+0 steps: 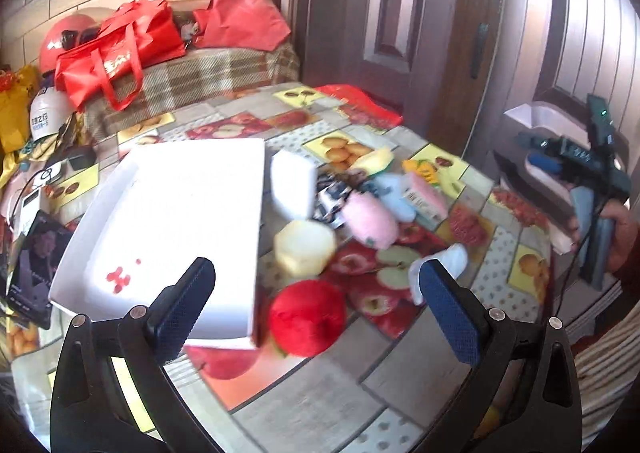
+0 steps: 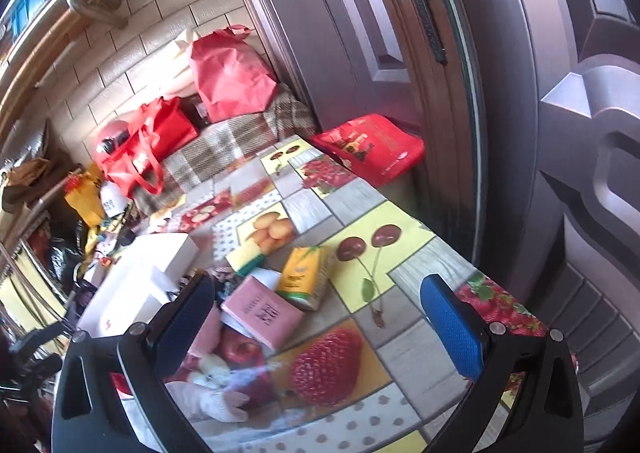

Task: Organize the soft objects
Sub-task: 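Grasp the red pompom ball with the left gripper while the right gripper grasps the white sock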

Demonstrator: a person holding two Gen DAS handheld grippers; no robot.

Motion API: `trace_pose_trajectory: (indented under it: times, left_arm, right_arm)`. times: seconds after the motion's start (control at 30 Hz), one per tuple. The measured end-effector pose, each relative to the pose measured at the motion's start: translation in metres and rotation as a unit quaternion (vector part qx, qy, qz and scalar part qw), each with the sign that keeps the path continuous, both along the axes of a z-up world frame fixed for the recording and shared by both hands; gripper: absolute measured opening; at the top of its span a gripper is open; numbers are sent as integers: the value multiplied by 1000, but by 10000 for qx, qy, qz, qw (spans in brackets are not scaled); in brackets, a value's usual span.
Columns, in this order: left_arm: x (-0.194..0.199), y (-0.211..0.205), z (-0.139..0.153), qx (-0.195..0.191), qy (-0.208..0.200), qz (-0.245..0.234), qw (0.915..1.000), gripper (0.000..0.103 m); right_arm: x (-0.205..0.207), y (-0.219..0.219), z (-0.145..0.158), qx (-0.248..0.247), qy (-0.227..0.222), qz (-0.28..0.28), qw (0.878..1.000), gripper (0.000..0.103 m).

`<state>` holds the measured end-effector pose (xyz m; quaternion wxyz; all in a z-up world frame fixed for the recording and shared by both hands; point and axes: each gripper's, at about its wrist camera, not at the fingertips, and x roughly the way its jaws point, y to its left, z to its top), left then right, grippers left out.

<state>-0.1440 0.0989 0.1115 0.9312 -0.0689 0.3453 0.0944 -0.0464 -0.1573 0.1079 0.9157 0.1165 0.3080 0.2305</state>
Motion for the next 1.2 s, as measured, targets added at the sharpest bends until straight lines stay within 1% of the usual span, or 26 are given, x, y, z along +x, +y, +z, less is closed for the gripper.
trace_pose_trajectory:
  times: [0.1,0.17,0.23,0.33,0.4,0.43,0.53,0.6,0.63,0.67,0.7,0.73,0.77,0.83,0.9,1.0,1.1,1.2]
  left_arm:
    - [2,12,-17,-39,379,-151,9992,103]
    - [11,8,-27,-78,553,-339,9979,103]
    - [23,2,-37,94,706,-512,9961,103]
    - [45,-3,-51,326,996,-719,9919,102]
    - [55,-7,-56,500,1107,-897,9885,100]
    - [58,-11,-57,574,1170,-1029,9861,93]
    - [66,-23,-64,778,1454,-1398,9763,87]
    - [67,-31,-71,938,1670,-1515,9697,66]
    - [66,-34,-72,993,1701,-1536,9683,55]
    - [66,-37,-72,885,1738,-1574,9681,49]
    - [65,-37,-72,687,1740,-1586,9695,49]
    - [63,-38,-71,555,1716,-1563,9711,49]
    - [62,-40,-72,521,1705,-1507,9724,49]
    - [60,-40,-73,449,1678,-1371,9752,49]
    - [58,-35,-72,196,1651,-1232,9784,49]
    - [58,-30,-73,-56,1624,-1017,9815,49]
    - [59,-30,-74,-100,1654,-887,9822,52]
    - [61,-33,-77,-84,1715,-780,9821,55]
  right_arm:
    - [-8,12,3,-50,-70,195,9998,103]
    - [-13,22,0,-192,14,295,9994,103]
    - [-21,29,-1,-321,44,429,9986,103]
    - [-32,41,-1,-515,-69,728,9960,103]
    - [-39,47,1,-542,-153,940,9940,103]
    - [-42,49,2,-537,-179,1015,9932,103]
    - [-46,55,3,-525,-199,1225,9909,103]
    - [-48,62,2,-570,-230,1406,9882,103]
    - [-47,68,1,-639,-250,1514,9861,103]
    - [-47,75,-1,-735,-250,1641,9834,103]
    - [-45,84,-5,-833,-232,1801,9798,103]
    - [-43,93,-10,-949,-189,1987,9753,103]
    - [-42,103,-18,-1103,-153,2122,9709,103]
    - [-40,126,-36,-1537,-60,2456,9571,103]
    - [-39,149,-55,-2026,-44,2852,9368,103]
    - [-43,176,-75,-2610,-262,3328,9058,102]
    - [-42,194,-89,-3049,-356,3640,8794,102]
    - [-42,197,-97,-3270,-276,3855,8624,102]
